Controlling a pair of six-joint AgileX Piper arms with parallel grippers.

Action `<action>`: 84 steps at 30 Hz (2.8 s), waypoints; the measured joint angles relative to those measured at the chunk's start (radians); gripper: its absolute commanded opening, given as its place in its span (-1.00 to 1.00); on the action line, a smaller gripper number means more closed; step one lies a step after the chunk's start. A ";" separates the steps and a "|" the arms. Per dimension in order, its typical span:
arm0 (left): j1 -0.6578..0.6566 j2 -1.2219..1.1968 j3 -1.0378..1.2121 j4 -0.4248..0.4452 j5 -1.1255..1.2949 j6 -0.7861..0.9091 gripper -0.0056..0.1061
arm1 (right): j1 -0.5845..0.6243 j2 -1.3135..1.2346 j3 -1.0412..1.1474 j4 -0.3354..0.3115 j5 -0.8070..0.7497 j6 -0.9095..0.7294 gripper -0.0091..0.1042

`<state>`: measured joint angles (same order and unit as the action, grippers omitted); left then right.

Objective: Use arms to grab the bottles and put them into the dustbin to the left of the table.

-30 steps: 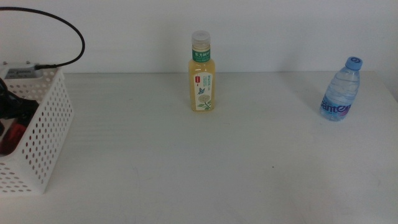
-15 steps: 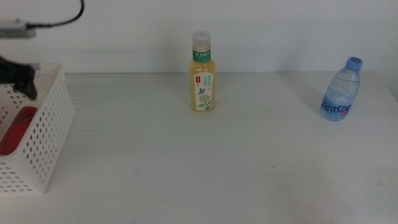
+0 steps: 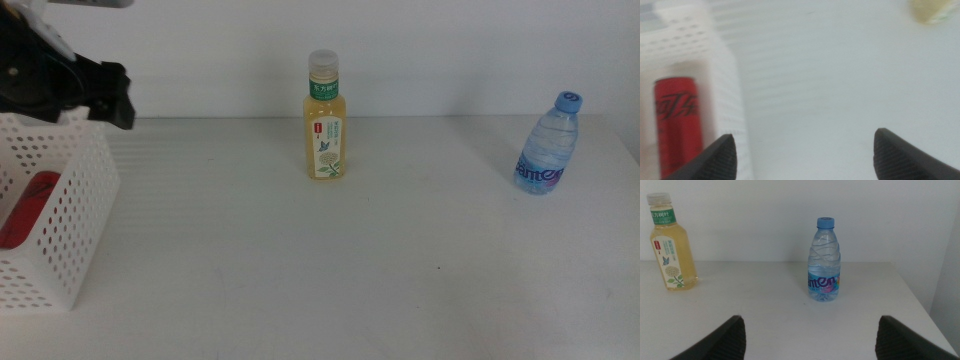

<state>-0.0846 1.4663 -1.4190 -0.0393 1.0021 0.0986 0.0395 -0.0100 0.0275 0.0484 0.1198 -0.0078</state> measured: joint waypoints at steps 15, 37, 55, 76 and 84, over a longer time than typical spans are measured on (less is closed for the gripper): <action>-0.298 -0.377 0.523 0.004 -0.476 -0.007 0.72 | 0.000 0.000 0.000 0.000 0.000 0.000 0.36; -0.428 -0.484 1.131 0.004 -1.446 -0.053 0.72 | 0.000 0.000 0.000 0.000 0.000 0.000 0.36; -0.428 -0.138 1.049 0.039 -1.730 -0.114 0.72 | 0.000 0.000 0.000 0.000 0.000 0.000 0.36; -0.428 0.378 0.619 0.039 -1.824 -0.135 0.72 | 0.000 0.000 0.000 0.000 0.000 0.000 0.36; -0.423 0.529 0.446 0.022 -1.821 -0.136 0.72 | 0.000 0.000 0.000 0.000 0.000 0.000 0.36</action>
<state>-0.5072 1.9948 -0.9729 -0.0178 -0.8186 -0.0370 0.0395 -0.0100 0.0275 0.0484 0.1198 -0.0078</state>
